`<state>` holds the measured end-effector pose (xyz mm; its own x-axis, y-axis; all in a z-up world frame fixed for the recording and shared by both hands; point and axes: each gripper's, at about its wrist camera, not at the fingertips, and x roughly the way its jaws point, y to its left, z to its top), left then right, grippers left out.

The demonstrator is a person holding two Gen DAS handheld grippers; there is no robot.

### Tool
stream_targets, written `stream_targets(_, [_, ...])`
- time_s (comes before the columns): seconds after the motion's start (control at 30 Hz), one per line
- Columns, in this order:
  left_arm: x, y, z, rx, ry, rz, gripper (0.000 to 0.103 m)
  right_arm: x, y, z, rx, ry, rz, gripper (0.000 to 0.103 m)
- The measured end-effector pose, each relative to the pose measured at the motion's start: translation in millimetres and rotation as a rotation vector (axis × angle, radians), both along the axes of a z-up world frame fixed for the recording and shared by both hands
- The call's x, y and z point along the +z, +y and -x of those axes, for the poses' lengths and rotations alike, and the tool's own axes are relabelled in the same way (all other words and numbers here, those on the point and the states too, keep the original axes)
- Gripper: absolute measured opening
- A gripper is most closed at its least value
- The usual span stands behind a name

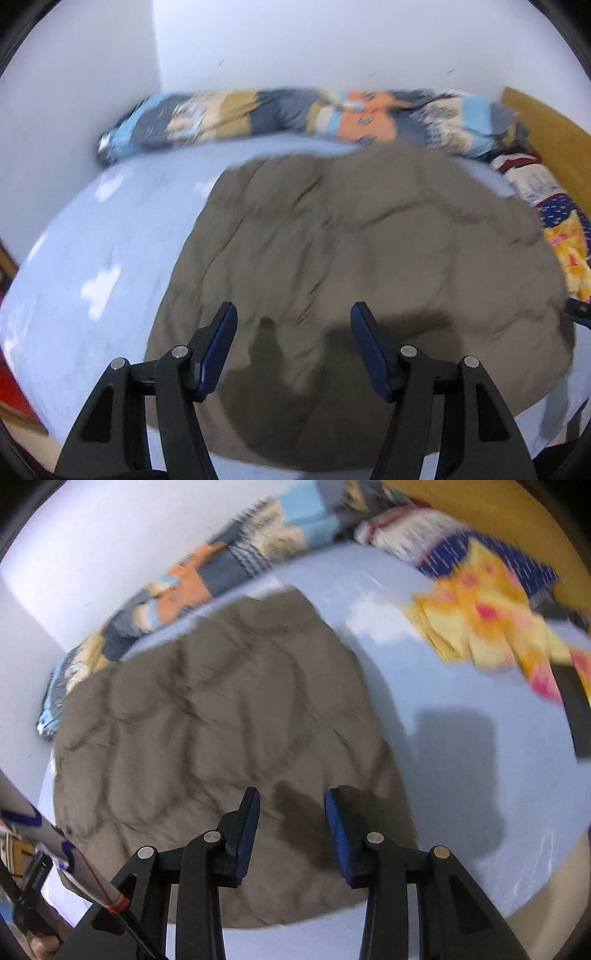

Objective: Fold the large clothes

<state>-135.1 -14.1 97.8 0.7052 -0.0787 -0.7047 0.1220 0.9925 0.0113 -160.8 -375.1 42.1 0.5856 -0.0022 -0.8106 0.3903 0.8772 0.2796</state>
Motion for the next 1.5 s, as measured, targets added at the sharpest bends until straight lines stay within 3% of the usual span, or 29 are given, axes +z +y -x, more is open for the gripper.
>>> stream_targets(0.2, [24.9, -57.3, -54.7, -0.092, -0.008, 0.01, 0.064, 18.2, 51.9, -63.0, 0.181, -0.037, 0.059, 0.041])
stream_targets(0.27, [25.0, -75.2, -77.5, -0.105, 0.005, -0.016, 0.064, 20.2, 61.6, -84.4, 0.19, -0.043, 0.094, 0.041])
stream_targets(0.4, [7.2, -103.1, -133.6, -0.108, 0.094, -0.101, 0.064, 10.4, 68.6, -135.1, 0.21, -0.009, 0.185, 0.041])
stream_targets(0.57, [-26.1, -113.6, -176.2, -0.075, 0.208, -0.137, 0.07, -13.6, 55.3, -163.4, 0.199, 0.071, 0.12, 0.045])
stream_targets(0.67, [-32.3, -112.7, -186.7, -0.06, 0.253, -0.12, 0.072, -15.4, 52.7, -170.4, 0.2, 0.082, 0.123, 0.045])
stream_targets(0.83, [-5.6, -99.3, -149.5, -0.076, 0.168, -0.053, 0.07, 18.5, 72.6, -138.4, 0.241, 0.003, 0.213, 0.045])
stream_targets(0.9, [1.2, -93.2, -127.9, -0.104, 0.154, -0.008, 0.07, 26.3, 82.8, -122.1, 0.27, -0.013, 0.198, 0.045])
stream_targets(1.03, [-9.8, -95.5, -93.0, -0.135, 0.134, -0.046, 0.07, 16.1, 109.4, -91.9, 0.31, 0.021, 0.21, 0.045])
stream_targets(1.2, [-35.7, -103.0, -102.5, -0.109, 0.195, -0.06, 0.071, -11.8, 117.3, -102.2, 0.316, 0.066, 0.265, 0.048])
stream_targets(1.3, [-22.5, -94.1, -86.2, -0.11, 0.181, -0.03, 0.07, -8.6, 115.0, -95.6, 0.318, 0.055, 0.261, 0.048])
stream_targets(1.5, [0.2, -44.9, -17.1, -0.086, 0.096, -0.044, 0.07, 18.1, 83.1, -26.2, 0.226, -0.001, 0.213, 0.048])
